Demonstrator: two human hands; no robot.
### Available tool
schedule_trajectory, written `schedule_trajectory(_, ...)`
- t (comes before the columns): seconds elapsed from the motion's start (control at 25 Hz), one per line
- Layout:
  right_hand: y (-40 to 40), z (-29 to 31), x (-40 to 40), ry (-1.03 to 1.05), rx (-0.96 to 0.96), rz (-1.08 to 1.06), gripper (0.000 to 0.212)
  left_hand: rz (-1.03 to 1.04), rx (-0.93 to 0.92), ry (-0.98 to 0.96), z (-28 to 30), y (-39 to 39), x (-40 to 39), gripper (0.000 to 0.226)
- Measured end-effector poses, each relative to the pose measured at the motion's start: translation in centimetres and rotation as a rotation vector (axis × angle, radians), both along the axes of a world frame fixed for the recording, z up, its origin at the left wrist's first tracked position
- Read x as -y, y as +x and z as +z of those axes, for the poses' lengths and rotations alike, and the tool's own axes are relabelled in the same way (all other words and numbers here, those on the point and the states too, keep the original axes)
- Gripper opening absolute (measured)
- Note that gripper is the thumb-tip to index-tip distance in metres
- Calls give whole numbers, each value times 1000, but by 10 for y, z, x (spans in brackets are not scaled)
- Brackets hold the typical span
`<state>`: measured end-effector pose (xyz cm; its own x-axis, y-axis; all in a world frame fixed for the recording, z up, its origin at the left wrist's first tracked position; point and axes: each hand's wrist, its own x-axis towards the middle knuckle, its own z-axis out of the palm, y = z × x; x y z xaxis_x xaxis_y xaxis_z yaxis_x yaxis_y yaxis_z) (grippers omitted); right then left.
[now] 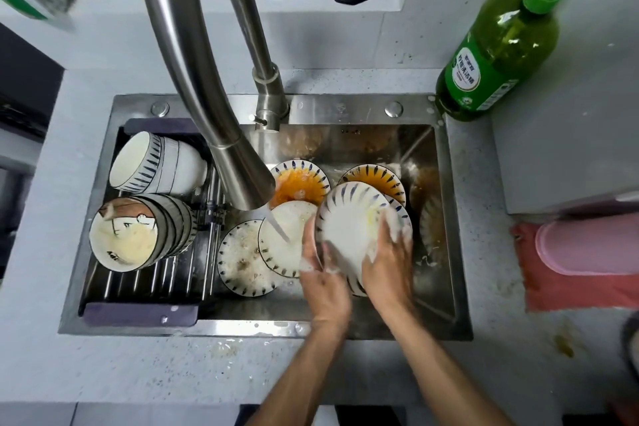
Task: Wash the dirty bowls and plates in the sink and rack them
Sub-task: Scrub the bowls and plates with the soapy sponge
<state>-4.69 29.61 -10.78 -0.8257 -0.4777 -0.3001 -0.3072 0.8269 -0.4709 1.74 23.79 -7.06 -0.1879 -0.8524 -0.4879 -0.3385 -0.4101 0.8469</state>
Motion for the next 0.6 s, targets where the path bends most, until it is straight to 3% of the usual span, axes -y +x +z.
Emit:
schedule_trajectory(0.16,-19,-6,7,-115,108,-319,76,23,-79,57,-5,-1,-12,44)
schedule_trajectory(0.36,2,-5,-2,-178,456,-502,74,8,-59,87,-12,7,1,45)
schedule_trajectory(0.48,-32,-13,1,-267,606,-702,37,-21,-17,128,-14,18,17,43)
schedule_trajectory(0.6,-17,-2,-6,-472,858,-879,25,-67,9,120,-4,13,28,50)
